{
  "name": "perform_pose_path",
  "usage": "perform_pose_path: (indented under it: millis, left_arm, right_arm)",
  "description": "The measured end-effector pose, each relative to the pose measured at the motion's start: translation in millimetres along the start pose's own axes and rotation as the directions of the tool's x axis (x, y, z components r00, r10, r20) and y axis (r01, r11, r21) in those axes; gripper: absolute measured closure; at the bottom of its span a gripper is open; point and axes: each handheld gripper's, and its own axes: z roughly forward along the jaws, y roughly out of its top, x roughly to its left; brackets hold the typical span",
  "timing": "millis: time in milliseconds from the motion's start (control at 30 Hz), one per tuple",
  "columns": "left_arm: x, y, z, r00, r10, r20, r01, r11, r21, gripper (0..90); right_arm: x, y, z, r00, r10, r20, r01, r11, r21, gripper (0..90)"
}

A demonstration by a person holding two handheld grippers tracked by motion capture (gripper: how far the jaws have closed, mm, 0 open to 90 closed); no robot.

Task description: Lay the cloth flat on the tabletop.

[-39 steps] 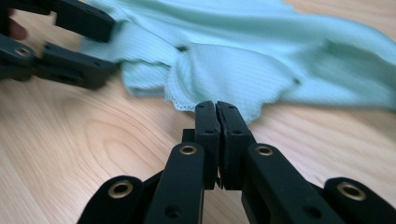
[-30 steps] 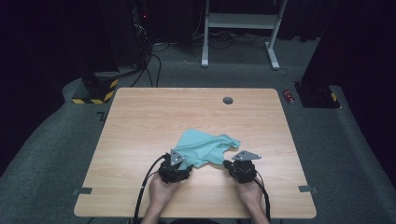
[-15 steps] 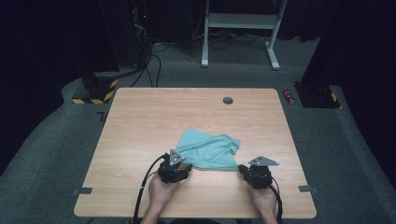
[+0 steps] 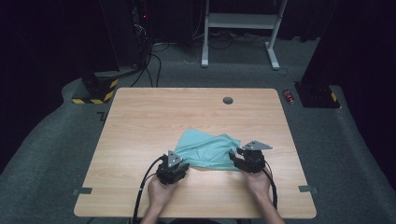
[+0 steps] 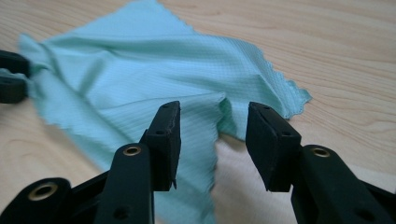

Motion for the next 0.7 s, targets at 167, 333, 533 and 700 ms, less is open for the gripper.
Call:
perform_pose_path:
  millis: [167,333,533,700]
  left_arm:
    - [0.6,-1.1,-1.4,0.9974,0.069,0.021,-0.069,0.9976,0.0,83.4]
    - [6.1,-4.4,-15.1,0.9915,0.123,0.042,-0.124,0.9917,0.033,88.7]
    - [16.4,-14.5,-39.4,0.9927,0.074,0.095,-0.08,0.9954,0.054,88.9]
    - [10.6,-25.1,-55.0,0.9899,0.061,0.128,-0.074,0.9918,0.104,82.6]
  right_arm:
    - [-3.8,-5.6,22.5,0.9996,-0.016,0.021,0.015,0.998,0.055,51.8]
    - [0.8,-6.7,25.5,0.9959,-0.068,0.061,0.065,0.996,0.054,47.1]
    - [1.0,-6.6,25.9,0.9958,-0.058,0.07,0.054,0.997,0.059,41.8]
    - [0.8,-6.7,26.0,0.996,-0.059,0.067,0.055,0.997,0.061,40.4]
